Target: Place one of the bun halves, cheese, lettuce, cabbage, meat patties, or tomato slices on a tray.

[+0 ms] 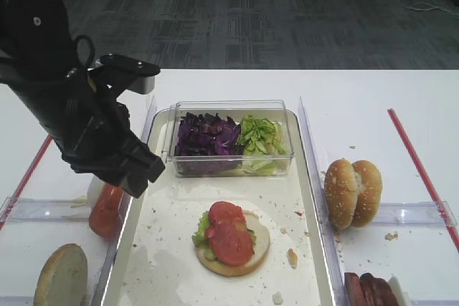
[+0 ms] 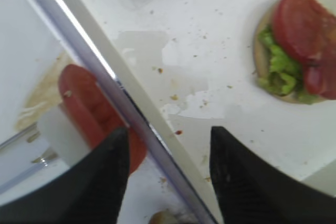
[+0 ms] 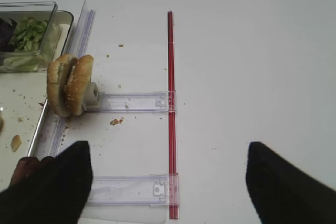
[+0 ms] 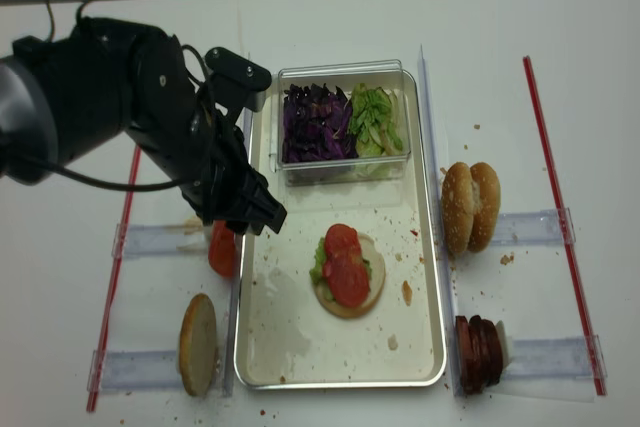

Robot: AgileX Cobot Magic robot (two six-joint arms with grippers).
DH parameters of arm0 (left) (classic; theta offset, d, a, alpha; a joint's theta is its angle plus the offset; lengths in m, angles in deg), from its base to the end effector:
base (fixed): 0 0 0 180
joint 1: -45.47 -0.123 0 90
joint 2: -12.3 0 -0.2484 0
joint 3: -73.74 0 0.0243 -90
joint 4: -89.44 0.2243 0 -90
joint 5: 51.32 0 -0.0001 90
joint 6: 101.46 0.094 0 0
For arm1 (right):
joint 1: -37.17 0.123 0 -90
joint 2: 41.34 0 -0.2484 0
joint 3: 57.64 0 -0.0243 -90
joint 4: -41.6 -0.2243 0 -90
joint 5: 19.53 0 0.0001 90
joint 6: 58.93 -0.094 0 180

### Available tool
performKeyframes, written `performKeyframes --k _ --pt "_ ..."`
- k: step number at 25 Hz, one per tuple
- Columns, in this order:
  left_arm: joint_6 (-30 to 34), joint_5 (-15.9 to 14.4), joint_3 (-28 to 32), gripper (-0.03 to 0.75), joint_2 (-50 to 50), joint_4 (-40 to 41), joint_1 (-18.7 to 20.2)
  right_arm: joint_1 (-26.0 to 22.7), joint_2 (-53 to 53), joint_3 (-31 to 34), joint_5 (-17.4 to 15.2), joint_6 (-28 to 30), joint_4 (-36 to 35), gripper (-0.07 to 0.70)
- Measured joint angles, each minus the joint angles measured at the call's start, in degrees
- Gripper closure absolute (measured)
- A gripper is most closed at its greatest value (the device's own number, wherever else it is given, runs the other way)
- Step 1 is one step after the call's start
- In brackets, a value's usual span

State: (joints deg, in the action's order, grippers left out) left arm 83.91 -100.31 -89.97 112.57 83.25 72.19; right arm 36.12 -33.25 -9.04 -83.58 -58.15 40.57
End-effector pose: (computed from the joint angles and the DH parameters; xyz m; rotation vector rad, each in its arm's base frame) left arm 0.2461 -0.1324 0.1982 0.7178 2.8141 -0.1974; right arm 0.0089 0.0014 0.2533 0.0036 2.1072 0.0026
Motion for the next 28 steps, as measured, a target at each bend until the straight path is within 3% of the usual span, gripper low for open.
performKeyframes --k 7,20,24,28 --pt "-6.60 -0.60 0.00 0.357 -0.09 4.57 -1.27 0.00 0.00 0.00 0.00 0.00 0.00 0.006" --pt "-8.26 -4.11 0.00 0.357 -0.09 6.18 -26.84 0.00 0.00 0.00 0.00 0.00 0.00 0.006" --pt "-8.26 -7.07 0.00 0.357 -0.09 7.35 -29.75 0.00 0.00 0.00 0.00 0.00 0.00 0.006" --pt "-8.26 -8.89 1.17 0.357 -2.13 7.45 -29.75 0.00 0.00 0.00 0.00 0.00 0.00 0.006"
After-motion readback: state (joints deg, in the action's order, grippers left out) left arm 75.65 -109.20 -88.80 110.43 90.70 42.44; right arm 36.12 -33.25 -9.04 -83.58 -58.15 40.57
